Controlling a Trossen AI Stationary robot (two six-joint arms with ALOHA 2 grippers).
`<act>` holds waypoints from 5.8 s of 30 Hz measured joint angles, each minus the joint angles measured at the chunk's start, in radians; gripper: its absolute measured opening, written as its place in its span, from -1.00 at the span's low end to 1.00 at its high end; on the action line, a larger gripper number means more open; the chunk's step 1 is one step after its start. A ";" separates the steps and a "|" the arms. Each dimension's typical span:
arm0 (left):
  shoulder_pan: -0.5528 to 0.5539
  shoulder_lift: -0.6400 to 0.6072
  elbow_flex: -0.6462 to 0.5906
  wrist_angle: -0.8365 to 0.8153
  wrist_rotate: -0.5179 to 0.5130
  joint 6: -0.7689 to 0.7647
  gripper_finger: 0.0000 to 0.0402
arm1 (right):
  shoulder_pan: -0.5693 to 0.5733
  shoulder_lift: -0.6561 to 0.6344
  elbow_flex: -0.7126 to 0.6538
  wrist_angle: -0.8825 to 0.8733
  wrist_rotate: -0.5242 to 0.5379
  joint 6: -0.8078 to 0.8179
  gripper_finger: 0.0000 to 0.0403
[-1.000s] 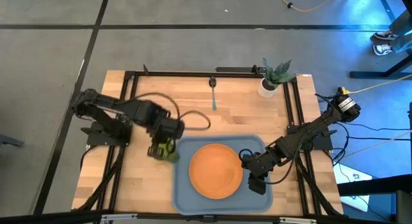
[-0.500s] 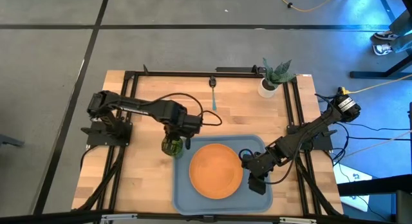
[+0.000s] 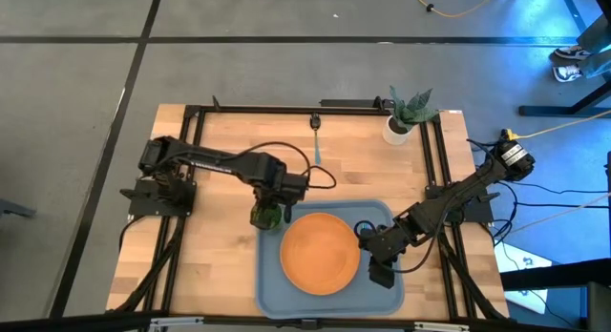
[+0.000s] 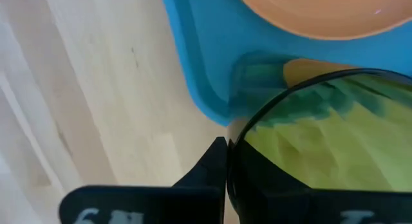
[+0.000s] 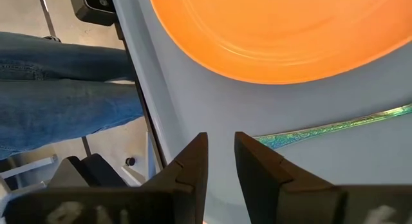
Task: Pick and place plate/cup/fork/spoon on tray
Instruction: Put the green cup on the top left of the gray serving tray, then put the blue spoon on the right side of the green fork on the gray serving tray
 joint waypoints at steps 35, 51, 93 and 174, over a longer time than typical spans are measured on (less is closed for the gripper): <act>0.006 0.012 0.106 -0.017 0.017 -0.046 -0.72 | 0.000 0.000 0.000 -0.009 -0.002 0.000 -0.60; 0.006 0.011 0.331 -0.101 -0.084 -0.065 -0.72 | -0.011 -0.025 0.001 -0.016 -0.002 0.000 -0.60; 0.055 -0.102 0.661 -0.208 -0.314 -0.327 -0.72 | -0.902 0.216 0.385 -0.051 0.216 -0.255 -0.60; 0.136 -0.343 -0.337 -0.023 0.165 -0.476 -1.00 | -0.741 -0.040 -0.144 -0.465 -0.237 -0.852 -0.98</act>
